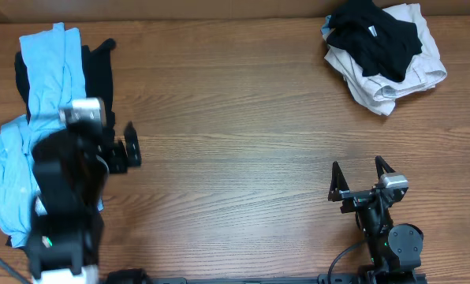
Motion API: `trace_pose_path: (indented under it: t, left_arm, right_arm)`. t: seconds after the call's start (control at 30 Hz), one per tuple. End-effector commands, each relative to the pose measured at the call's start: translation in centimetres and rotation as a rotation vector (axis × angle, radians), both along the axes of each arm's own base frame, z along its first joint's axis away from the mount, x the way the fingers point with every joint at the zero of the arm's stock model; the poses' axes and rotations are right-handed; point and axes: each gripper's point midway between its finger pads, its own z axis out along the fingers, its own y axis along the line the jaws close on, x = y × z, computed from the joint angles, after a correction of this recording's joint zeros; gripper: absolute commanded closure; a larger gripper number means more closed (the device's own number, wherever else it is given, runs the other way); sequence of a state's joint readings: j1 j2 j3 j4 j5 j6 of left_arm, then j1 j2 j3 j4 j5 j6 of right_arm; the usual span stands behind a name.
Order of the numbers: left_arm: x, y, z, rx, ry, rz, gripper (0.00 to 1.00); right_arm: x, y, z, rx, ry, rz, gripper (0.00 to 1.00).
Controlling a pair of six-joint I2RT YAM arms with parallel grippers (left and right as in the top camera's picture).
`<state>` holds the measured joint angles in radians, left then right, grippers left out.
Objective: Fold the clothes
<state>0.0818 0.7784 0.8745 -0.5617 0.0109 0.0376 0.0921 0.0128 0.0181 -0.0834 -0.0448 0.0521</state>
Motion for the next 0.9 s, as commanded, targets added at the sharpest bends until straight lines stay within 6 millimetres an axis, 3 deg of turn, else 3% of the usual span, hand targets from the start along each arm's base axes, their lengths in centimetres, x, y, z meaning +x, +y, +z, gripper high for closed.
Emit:
trace_pose_path:
  t: [0.0, 0.3, 0.63, 0.87]
  left_arm:
    - [-1.8, -1.4, -2.5, -0.003, -0.097, -0.075, 0.0]
    - [-3.9, -2.5, -7.3, -0.003, -0.346, -0.125, 0.0]
    - [-4.0, -2.9, -11.8, -0.01, -0.378, -0.144, 0.0]
    - [-4.3, -2.9, -11.2, -0.009, -0.406, -0.143, 0.0]
  right_arm:
    - [0.0, -0.2, -0.2, 0.001, -0.001, -0.011, 0.0]
    - [0.0, -0.2, -0.2, 0.001, -0.001, -0.011, 0.0]
    - [0.0, -0.2, -0.2, 0.001, -0.001, -0.011, 0.0]
    - [0.0, -0.2, -0.2, 0.001, -0.001, -0.011, 0.0]
